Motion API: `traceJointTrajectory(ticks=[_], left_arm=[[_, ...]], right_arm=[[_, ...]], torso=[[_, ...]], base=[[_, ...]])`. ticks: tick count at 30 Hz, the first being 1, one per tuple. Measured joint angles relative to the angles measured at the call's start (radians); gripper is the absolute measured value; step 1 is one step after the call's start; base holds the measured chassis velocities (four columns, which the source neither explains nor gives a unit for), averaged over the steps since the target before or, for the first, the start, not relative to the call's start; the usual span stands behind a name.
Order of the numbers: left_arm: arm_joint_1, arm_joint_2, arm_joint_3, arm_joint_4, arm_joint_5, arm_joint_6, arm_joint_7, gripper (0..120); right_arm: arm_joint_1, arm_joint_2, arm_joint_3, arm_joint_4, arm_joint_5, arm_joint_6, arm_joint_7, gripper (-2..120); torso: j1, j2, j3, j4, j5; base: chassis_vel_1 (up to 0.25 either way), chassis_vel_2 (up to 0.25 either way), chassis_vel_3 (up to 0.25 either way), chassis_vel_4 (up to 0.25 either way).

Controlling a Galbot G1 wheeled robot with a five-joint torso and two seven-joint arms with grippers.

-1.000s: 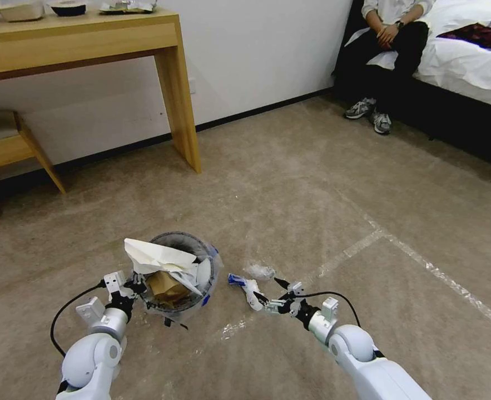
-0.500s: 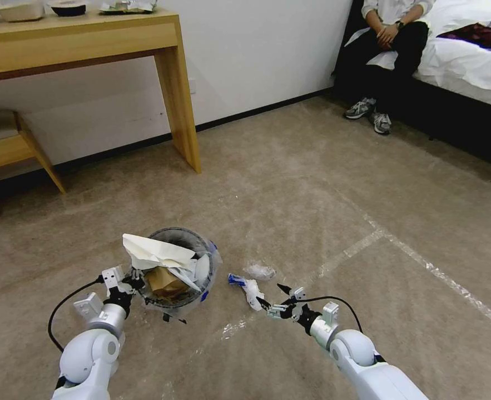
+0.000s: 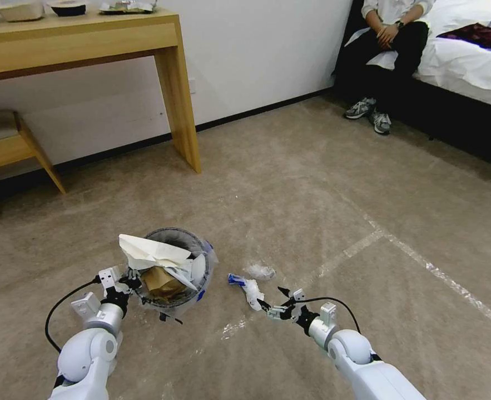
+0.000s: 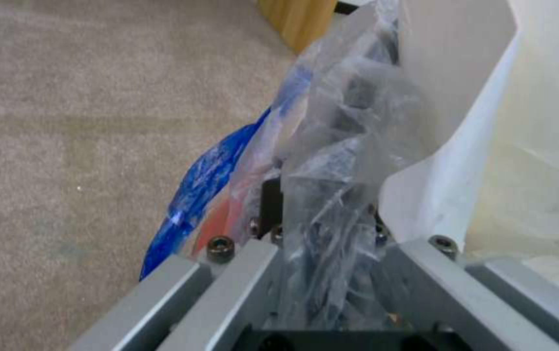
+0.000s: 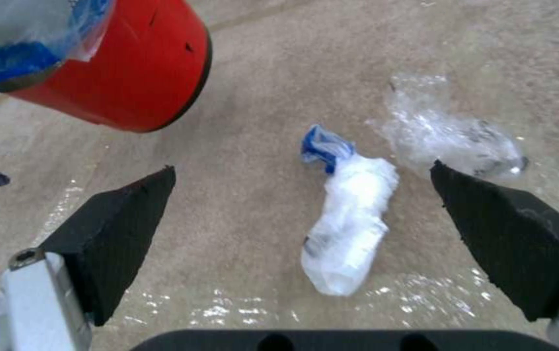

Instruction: Pick up the trash bin and place the garbage on the floor into it.

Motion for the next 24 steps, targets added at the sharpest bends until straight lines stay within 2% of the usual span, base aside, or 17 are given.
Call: traceJointTrajectory(ticks=[10,24], left_arm=[[-0.005,-0.001,-0.006,0.01,-0.001,0.0,0.001,1],[-0.002,-0.001,-0.019,0.018,-0.003,-0.002,0.004,1]], right_arm=[[0.055,0.036,-0.061,-0.012,-0.014,-0.04,0.028,100],[0.127,0.102,-0.077,-0.195,0.001,-0.063,0.059,100]], torso=[[0.0,0.0,0.0,0.0,-0.0001],[0.0,0.0,0.0,0.0001,0.0]], base=[[0.0,0.0,0.0,0.0],[0.0,0.0,0.0,0.0]])
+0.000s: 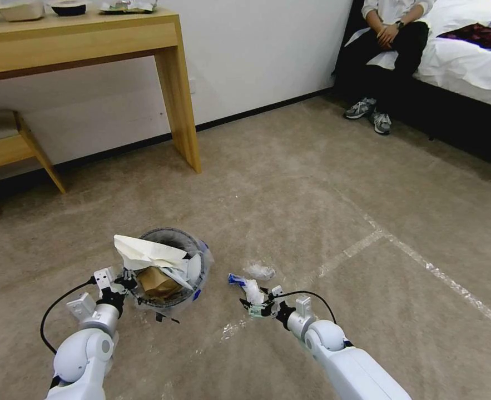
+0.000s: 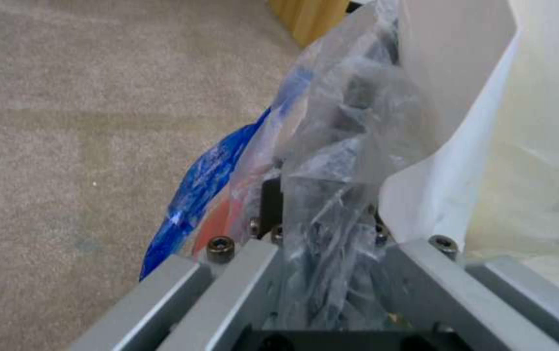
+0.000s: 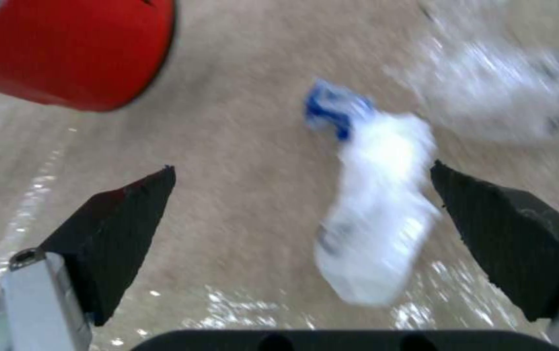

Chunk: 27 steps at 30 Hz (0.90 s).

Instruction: Pick up the trash bin and place the garbage on the floor into it.

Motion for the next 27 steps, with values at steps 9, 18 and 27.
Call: traceJointTrajectory(ticks=[9,18,27], left_arm=[[-0.01,-0.001,0.004,0.001,0.001,0.0,-0.002,1],[-0.003,-0.008,0.011,0.003,0.011,-0.001,-0.002,1],[0.003,-0.008,0.01,-0.002,0.012,-0.001,-0.002,1]], right_arm=[[0.013,0.011,0.017,-0.061,0.018,-0.027,0.039,100],[0.074,0.038,0.019,-0.174,0.002,-0.023,0.045,100],[0.114,0.062,0.011,-0.232,-0.009,-0.014,0.035,100]], torso=[[0.0,0.0,0.0,-0.0002,0.0001],[0.0,0.0,0.0,-0.0001,0.0001],[0.0,0.0,0.0,0.0,0.0001]], base=[[0.0,0.0,0.0,0.0],[0.0,0.0,0.0,0.0],[0.0,0.0,0.0,0.0]])
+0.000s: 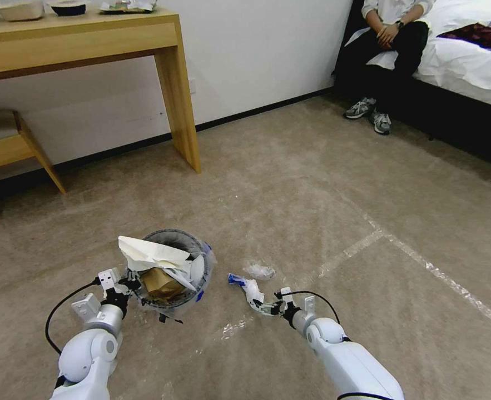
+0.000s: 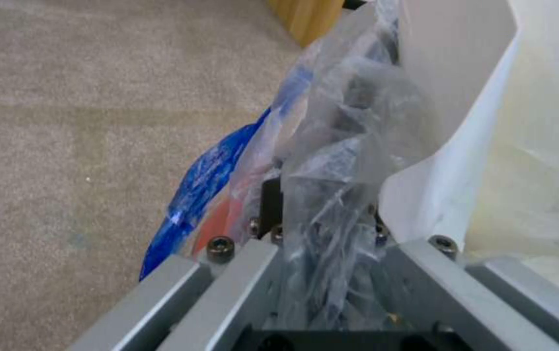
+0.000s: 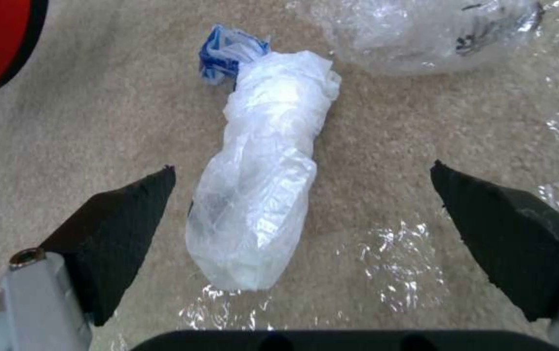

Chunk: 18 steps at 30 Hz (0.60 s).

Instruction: Pick up the trash bin and place the garbage on the floor into it.

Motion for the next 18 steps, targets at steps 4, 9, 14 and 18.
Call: traceJointTrajectory(ticks=[4,9,14,18], left_arm=[[0.001,0.0,-0.001,-0.002,0.0,0.0,0.0,1],[0.002,-0.003,-0.001,-0.001,0.001,-0.001,0.002,1],[0.001,-0.006,-0.004,0.008,0.003,-0.003,0.003,1],[0.001,-0.006,-0.006,0.011,0.003,-0.004,0.004,1]], right_arm=[[0.017,0.009,-0.002,-0.027,-0.013,0.007,-0.005,100],[0.03,0.016,-0.01,-0.043,-0.022,0.008,-0.005,100],[0.048,0.025,-0.023,-0.064,-0.026,0.012,-0.005,100],[0.053,0.031,-0.028,-0.075,-0.031,0.017,-0.005,100]], torso=[[0.0,0.0,0.0,0.0,0.0],[0.0,0.0,0.0,-0.0001,0.0],[0.0,0.0,0.0,-0.0001,-0.0001],[0.0,0.0,0.0,-0.0001,-0.0001]], base=[[0.0,0.0,0.0,0.0],[0.0,0.0,0.0,0.0],[0.0,0.0,0.0,0.0],[0.0,0.0,0.0,0.0]])
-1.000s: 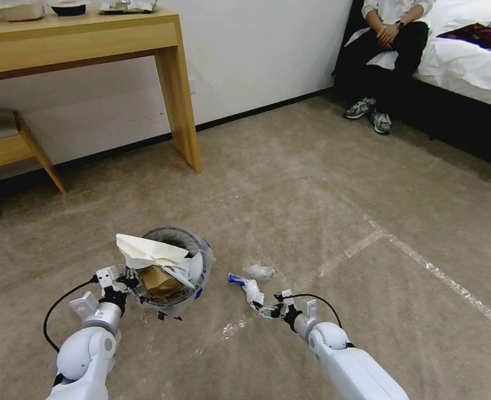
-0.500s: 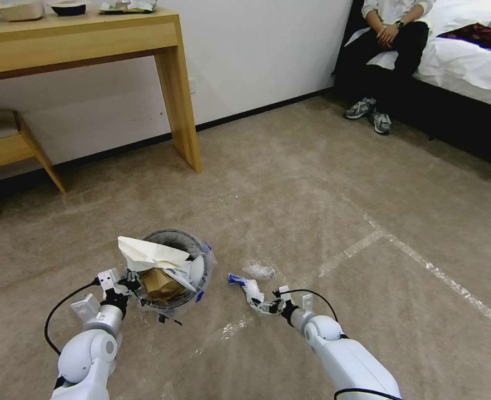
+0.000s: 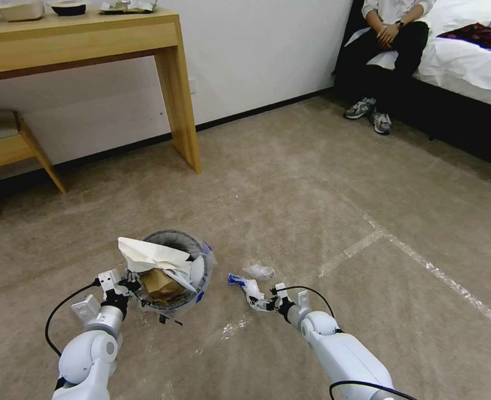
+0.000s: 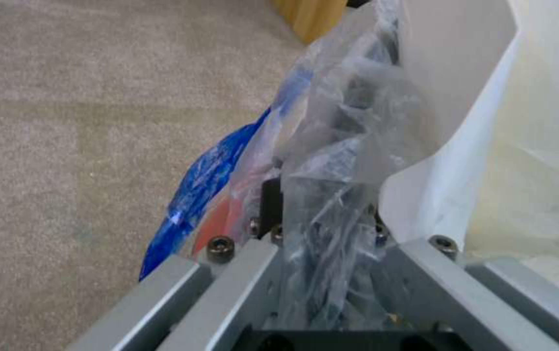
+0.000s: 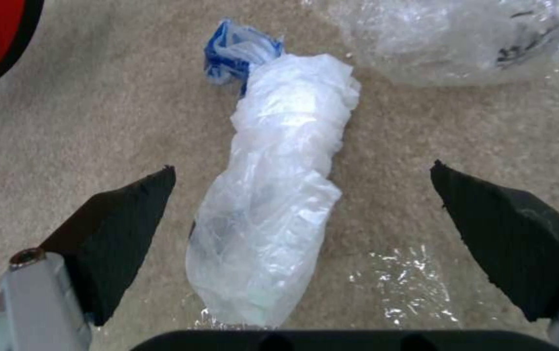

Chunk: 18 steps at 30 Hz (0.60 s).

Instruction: Pick up the trash bin and place the garbage on the floor into it.

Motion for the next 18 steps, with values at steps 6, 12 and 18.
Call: traceJointTrajectory(ticks=[6,12,18], left_arm=[[-0.005,0.003,-0.001,0.006,-0.001,0.0,0.001,1],[-0.008,-0.001,0.001,0.011,-0.001,-0.001,0.001,1],[-0.009,0.0,0.001,0.016,-0.001,-0.001,0.002,1]], right_arm=[[0.034,0.017,-0.007,-0.044,-0.018,0.01,-0.009,100],[0.059,0.039,-0.011,-0.089,-0.047,0.02,-0.016,100],[0.073,0.059,-0.013,-0.121,-0.065,0.022,-0.021,100]], torso=[[0.0,0.0,0.0,0.0,0.0],[0.0,0.0,0.0,0.0001,0.0],[0.0,0.0,0.0,0.0,0.0]], base=[[0.0,0.0,0.0,0.0],[0.0,0.0,0.0,0.0],[0.0,0.0,0.0,0.0]])
